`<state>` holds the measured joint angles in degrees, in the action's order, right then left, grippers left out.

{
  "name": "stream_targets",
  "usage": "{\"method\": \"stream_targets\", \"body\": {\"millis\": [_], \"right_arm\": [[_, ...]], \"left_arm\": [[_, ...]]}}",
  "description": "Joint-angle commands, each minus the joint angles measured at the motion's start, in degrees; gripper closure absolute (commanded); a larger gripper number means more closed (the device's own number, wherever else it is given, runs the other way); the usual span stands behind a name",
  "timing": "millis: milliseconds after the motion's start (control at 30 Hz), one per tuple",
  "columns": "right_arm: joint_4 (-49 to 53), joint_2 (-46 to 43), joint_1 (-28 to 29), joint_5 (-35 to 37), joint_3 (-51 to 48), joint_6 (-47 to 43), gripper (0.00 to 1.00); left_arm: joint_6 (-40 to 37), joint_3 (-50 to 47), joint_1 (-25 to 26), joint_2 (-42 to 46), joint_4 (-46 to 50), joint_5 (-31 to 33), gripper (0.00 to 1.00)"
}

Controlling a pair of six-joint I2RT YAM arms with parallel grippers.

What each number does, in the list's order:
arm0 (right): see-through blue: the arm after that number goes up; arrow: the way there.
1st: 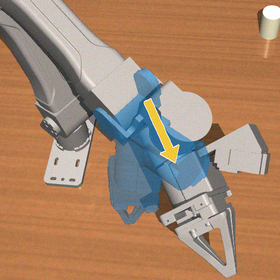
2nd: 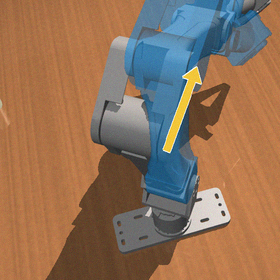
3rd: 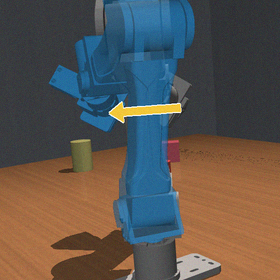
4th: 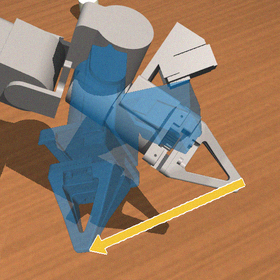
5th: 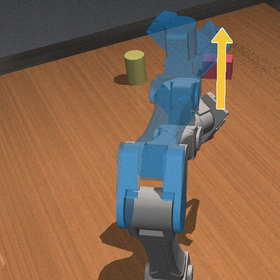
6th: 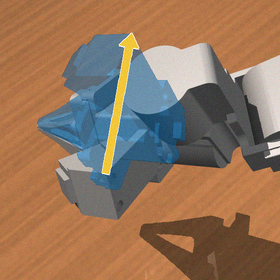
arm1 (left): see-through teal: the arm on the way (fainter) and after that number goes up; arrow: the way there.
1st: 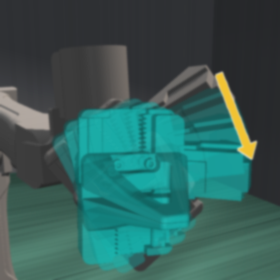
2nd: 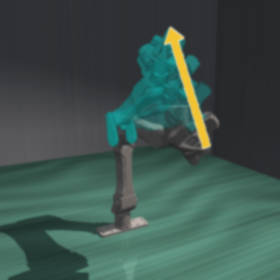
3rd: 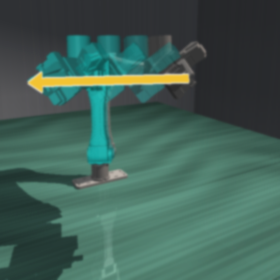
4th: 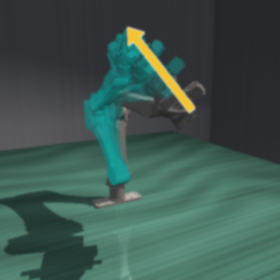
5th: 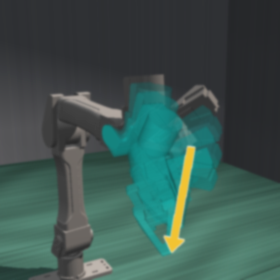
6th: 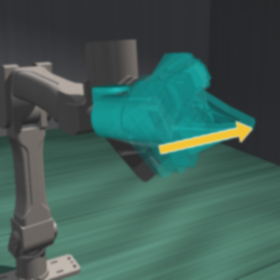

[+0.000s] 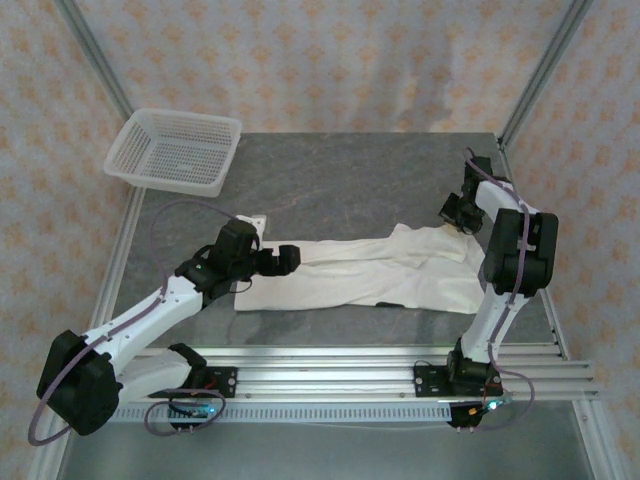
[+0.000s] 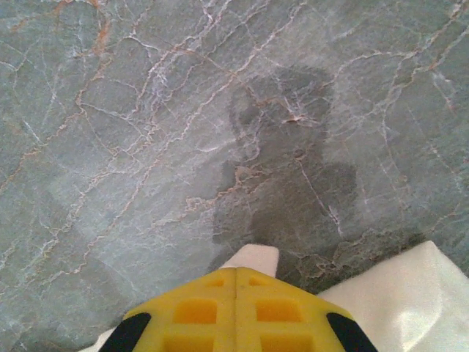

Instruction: Fold the inside-out t-shirt

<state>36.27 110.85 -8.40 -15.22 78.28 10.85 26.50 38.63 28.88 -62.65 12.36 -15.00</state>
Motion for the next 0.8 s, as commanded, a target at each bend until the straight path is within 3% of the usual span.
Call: {"method": "stream_targets", "body": {"millis": [0, 200, 233, 267, 300, 333, 633, 767], "right_arm": [[2.25, -2.54, 0.23, 2.38, 0.22, -0.32, 1.00], [-1.46, -8.65, 0.23, 6.39, -5.08, -0.75, 1.00], [-1.92, -9.05, 0.23, 6.81, -5.58, -1.14, 0.91], [-1.70, -8.93, 0.24, 7.10, -5.53, -1.43, 0.73], [-1.37, -8.50, 0.28, 6.98, -5.16, -1.66, 0.61], [-0.78, -7.72, 0.23, 6.55, -4.42, -1.93, 0.57], [2.96, 0.34, 0.57, 2.06, 2.27, -3.09, 0.52], [2.86, 0.60, 0.85, 1.69, 2.36, -2.99, 0.57]], "left_arm": [[-0.09, -0.66, 0.39, 0.20, 0.00, 2.08, 0.01], [0.13, -0.49, 0.44, -0.36, -0.12, 1.95, 0.01], [0.13, -0.49, 0.43, -0.36, -0.27, 1.85, 0.02], [0.13, -0.58, 0.47, -0.47, -0.39, 1.89, 0.01], [0.12, -0.61, 0.42, -0.52, -0.49, 1.82, 0.02], [0.05, -0.49, 0.40, -0.69, -0.49, 1.80, 0.01], [0.15, -0.36, 0.43, -1.38, -0.23, 2.07, 0.02], [0.23, -0.49, 0.50, -1.44, -0.31, 2.21, 0.02]]}}
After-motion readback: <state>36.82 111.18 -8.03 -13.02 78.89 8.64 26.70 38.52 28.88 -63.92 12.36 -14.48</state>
